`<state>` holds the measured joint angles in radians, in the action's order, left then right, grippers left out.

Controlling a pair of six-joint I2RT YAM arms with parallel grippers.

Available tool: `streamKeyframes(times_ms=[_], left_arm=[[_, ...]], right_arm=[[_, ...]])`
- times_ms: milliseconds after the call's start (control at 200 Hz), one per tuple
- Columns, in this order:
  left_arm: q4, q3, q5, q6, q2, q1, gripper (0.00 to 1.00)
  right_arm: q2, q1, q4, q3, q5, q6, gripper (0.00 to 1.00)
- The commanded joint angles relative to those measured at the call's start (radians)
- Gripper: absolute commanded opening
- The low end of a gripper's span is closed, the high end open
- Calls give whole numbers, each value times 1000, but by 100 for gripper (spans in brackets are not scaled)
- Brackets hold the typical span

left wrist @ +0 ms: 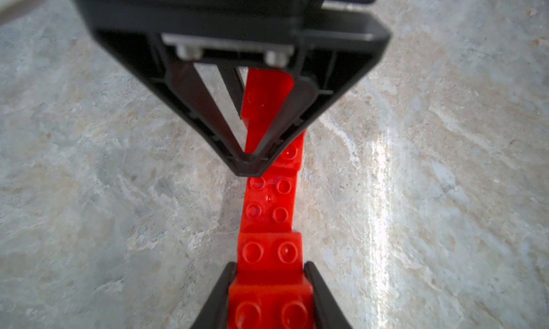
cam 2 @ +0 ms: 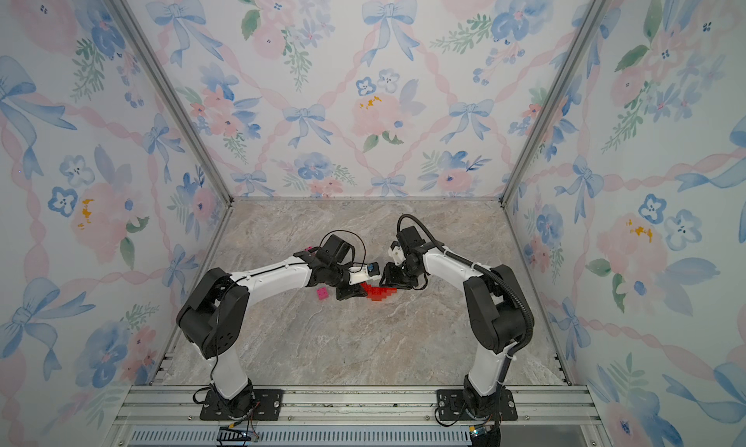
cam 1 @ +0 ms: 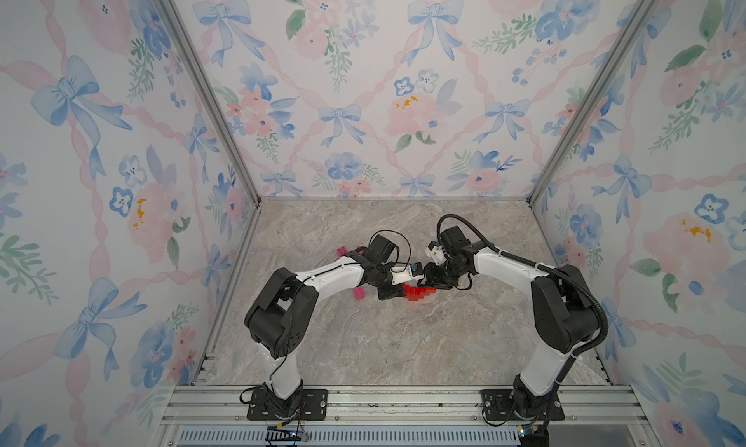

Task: Assemble the letter v with lego
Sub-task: Assemble the lego brick with the lego brick.

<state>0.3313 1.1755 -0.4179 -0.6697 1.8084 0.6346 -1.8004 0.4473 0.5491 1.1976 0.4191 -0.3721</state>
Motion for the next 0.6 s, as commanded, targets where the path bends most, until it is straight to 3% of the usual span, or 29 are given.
streamKeyframes(times_ms=[0,255,425,595], left_arm=[[47,8,-20,-4,28,-13,0],[54,4,-58,-13,38,-22,0],[57,10,-73,-5,52,-19,0],[59,10,-76,-11,27,-19,0]], right_arm=[[-21,8,31,14,-8,24,44],[-28,7,32,16,-3,22,43],[-38,8,26,19,15,12,49],[-47,8,32,19,17,10,46]])
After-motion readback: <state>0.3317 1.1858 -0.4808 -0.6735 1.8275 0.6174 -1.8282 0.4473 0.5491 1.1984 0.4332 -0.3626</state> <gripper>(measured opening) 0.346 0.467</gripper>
